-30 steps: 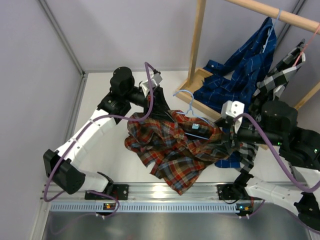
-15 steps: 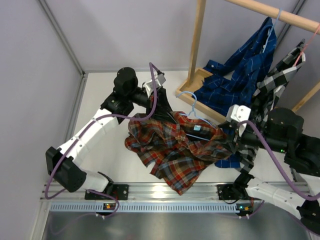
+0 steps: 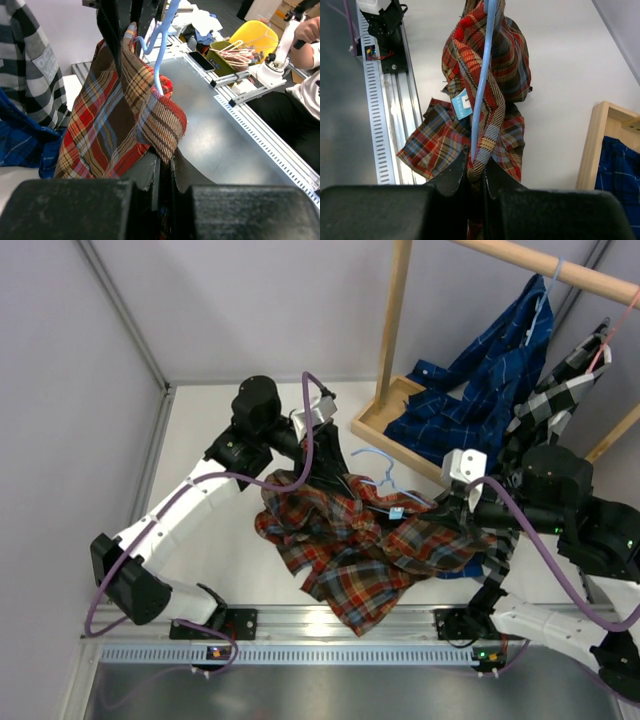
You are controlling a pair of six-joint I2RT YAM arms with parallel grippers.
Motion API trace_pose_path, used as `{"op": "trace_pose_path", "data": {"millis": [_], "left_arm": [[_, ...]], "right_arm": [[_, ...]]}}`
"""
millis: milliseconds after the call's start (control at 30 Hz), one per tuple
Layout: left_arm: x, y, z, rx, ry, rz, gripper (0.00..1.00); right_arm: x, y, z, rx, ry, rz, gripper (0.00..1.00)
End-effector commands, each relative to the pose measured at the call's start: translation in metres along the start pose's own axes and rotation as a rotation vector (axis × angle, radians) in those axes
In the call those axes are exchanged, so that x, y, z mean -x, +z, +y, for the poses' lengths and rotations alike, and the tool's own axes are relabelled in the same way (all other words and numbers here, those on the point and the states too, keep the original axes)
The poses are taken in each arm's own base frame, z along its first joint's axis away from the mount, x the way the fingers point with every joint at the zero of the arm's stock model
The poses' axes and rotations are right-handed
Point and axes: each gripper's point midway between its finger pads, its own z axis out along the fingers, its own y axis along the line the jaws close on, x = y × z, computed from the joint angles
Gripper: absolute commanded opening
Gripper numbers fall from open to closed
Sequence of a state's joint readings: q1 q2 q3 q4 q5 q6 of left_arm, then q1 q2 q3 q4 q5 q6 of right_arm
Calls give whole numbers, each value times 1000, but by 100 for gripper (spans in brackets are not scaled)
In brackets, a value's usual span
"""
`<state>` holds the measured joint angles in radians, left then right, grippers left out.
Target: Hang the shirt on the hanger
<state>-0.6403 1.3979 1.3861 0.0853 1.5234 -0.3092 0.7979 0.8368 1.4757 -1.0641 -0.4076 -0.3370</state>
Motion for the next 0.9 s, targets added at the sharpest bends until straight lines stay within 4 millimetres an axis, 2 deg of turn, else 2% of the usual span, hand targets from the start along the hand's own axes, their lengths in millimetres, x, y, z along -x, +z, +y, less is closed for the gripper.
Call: {"op": "trace_pose_path", "data": {"millis": [0, 67, 100, 133, 167, 200, 233, 267, 300, 333, 367, 400, 433, 467, 500, 533, 567, 600, 633, 667, 700, 733, 767, 800, 833, 867], "left_arm": [[9, 1, -32, -162, 150, 50, 0], [11, 2, -31, -159, 161, 49, 0], [13, 2, -28, -144, 162, 45, 12], [15, 2, -24, -119, 159, 38, 27], [21, -2, -17, -71, 167, 24, 36], [25, -5, -11, -29, 168, 8, 40], [33, -9, 1, 48, 171, -27, 63], [39, -15, 10, 110, 176, -52, 98], [45, -31, 25, 209, 162, -83, 98], [55, -42, 30, 292, 172, -113, 98], [71, -59, 52, 461, 184, -178, 98], [72, -86, 68, 611, 115, -214, 98], [91, -103, 69, 734, 130, -256, 98], [105, -150, 92, 1025, 99, -352, 98], [109, -175, 94, 1173, 58, -401, 98], [104, -198, 92, 1303, -8, -427, 98], [122, -235, 74, 1500, 17, -530, 98], [125, -250, 61, 1587, 23, -570, 98], [127, -262, 48, 1664, 42, -604, 98], [137, -268, 20, 1720, 100, -652, 98], [130, -292, 8, 1861, 99, -708, 98], [126, -298, -3, 1907, 106, -723, 98], [127, -299, -22, 1936, 142, -733, 98], [118, -302, -24, 1961, 132, -720, 98], [113, -300, -28, 1958, 132, -707, 98], [108, -296, -30, 1950, 134, -682, 98]], "right_arm": [[41, -9, 9, 46, -66, -158, 0], [45, -13, 4, 2, -49, -184, 0], [53, -17, -9, -82, -42, -218, 0], [51, -17, -12, -105, -32, -225, 0], [55, -25, -13, -130, -25, -260, 0], [57, -30, -20, -182, -13, -274, 0], [61, -33, -24, -213, -11, -297, 0], [62, -38, -26, -236, 7, -311, 0], [62, -43, -36, -296, 25, -308, 0], [65, -49, -41, -335, 40, -316, 0], [65, -51, -47, -366, 75, -316, 0], [64, -57, -58, -438, 101, -312, 0], [72, -66, -61, -465, 131, -337, 0], [71, -67, -68, -503, 156, -325, 0], [73, -73, -75, -547, 180, -324, 0], [86, -86, -77, -569, 192, -361, 0], [86, -81, -81, -578, 226, -336, 0], [100, -99, -88, -631, 243, -378, 0], [106, -104, -92, -656, 259, -390, 0], [112, -101, -98, -673, 294, -397, 0], [118, -112, -108, -738, 318, -418, 0], [135, -133, -112, -779, 341, -484, 0], [140, -129, -122, -815, 352, -476, 0], [143, -140, -133, -894, 369, -484, 0], [156, -162, -137, -946, 383, -540, 0], [159, -153, -150, -992, 379, -508, 0]]}}
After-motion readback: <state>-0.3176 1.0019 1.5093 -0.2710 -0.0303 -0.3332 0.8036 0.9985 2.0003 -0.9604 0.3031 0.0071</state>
